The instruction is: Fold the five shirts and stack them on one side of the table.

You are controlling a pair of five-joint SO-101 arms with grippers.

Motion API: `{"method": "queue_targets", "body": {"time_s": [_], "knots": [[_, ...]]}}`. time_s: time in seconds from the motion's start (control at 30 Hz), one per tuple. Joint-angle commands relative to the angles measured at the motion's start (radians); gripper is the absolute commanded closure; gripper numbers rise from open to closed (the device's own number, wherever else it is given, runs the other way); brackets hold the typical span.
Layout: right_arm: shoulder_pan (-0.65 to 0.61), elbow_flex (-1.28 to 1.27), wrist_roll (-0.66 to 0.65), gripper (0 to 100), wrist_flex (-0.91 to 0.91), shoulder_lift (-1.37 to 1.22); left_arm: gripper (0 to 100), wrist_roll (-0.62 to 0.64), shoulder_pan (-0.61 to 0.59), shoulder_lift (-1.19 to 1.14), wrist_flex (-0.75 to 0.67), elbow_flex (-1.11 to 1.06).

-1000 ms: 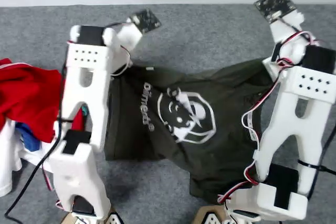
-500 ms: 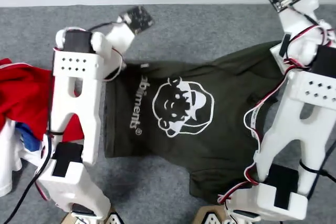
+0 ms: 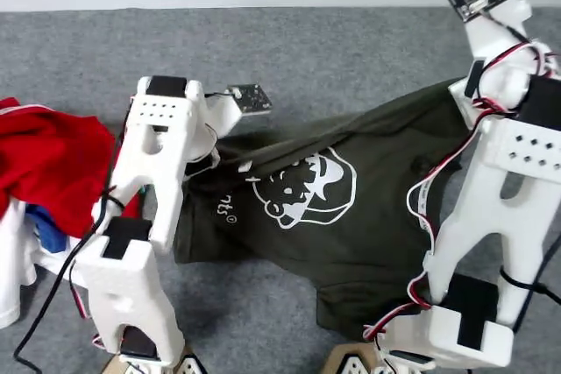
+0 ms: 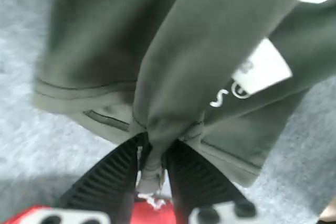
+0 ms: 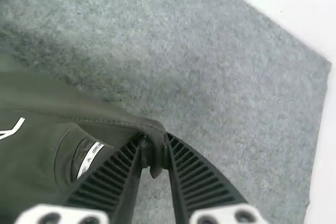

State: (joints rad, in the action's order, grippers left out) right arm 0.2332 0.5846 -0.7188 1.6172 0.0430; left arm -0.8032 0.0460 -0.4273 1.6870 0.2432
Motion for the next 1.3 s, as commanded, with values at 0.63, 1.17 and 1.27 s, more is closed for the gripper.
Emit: {"method": "queue_targets", "body": {"time_s": [0.63,1.17,1.27], "knots": [[0.005,0.018,0.017,98.8,0.053,0.021,100,-0.011,-0.012,-0.081,0.066,0.18],[0.005,0.018,0.015,98.8,0.065,0.021,93,-0.011,-0.006,-0.129,0.066,0.205],[0.005,0.018,0.015,98.8,0.065,0.021,98,-0.011,-0.006,-0.129,0.066,0.219]]}}
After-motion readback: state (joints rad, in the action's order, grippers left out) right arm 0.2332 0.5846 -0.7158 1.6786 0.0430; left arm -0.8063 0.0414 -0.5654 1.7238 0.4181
